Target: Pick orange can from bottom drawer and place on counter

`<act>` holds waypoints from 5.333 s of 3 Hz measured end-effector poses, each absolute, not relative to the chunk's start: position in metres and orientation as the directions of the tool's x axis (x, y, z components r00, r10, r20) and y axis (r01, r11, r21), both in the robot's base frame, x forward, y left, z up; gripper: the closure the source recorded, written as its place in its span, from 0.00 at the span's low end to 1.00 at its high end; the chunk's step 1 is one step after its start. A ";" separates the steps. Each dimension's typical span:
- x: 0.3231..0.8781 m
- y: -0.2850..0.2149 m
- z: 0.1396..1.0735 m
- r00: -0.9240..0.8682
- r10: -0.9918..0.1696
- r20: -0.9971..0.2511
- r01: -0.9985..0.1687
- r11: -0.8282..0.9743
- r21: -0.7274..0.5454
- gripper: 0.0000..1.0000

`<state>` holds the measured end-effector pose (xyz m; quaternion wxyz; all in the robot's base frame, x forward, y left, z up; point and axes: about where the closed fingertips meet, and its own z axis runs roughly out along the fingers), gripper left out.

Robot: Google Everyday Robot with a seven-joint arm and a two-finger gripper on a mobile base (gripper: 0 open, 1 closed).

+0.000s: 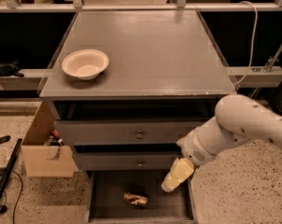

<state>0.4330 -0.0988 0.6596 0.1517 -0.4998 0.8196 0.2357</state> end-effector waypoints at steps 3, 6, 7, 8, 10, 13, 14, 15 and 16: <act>0.430 -0.066 0.589 -0.482 -0.710 -0.513 -0.875 0.355 0.330 0.00; 0.420 -0.086 0.496 -0.446 -0.697 -0.562 -0.888 0.423 0.181 0.00; 0.423 -0.085 0.492 -0.448 -0.696 -0.561 -0.886 0.427 0.178 0.00; 0.429 -0.084 0.481 -0.454 -0.694 -0.559 -0.882 0.438 0.172 0.00; 0.441 -0.120 0.402 -0.512 -0.634 -0.580 -0.820 0.562 0.111 0.00; 0.454 -0.129 0.344 -0.543 -0.632 -0.553 -0.802 0.585 0.119 0.00; 0.470 -0.112 0.306 -0.537 -0.653 -0.534 -0.815 0.564 0.131 0.00; 0.484 -0.097 0.275 -0.530 -0.673 -0.515 -0.828 0.543 0.141 0.00; 0.490 -0.078 0.250 -0.518 -0.694 -0.500 -0.842 0.516 0.156 0.00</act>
Offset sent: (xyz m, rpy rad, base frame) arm -0.0083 0.0123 -0.0420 -0.0002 0.0926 0.0145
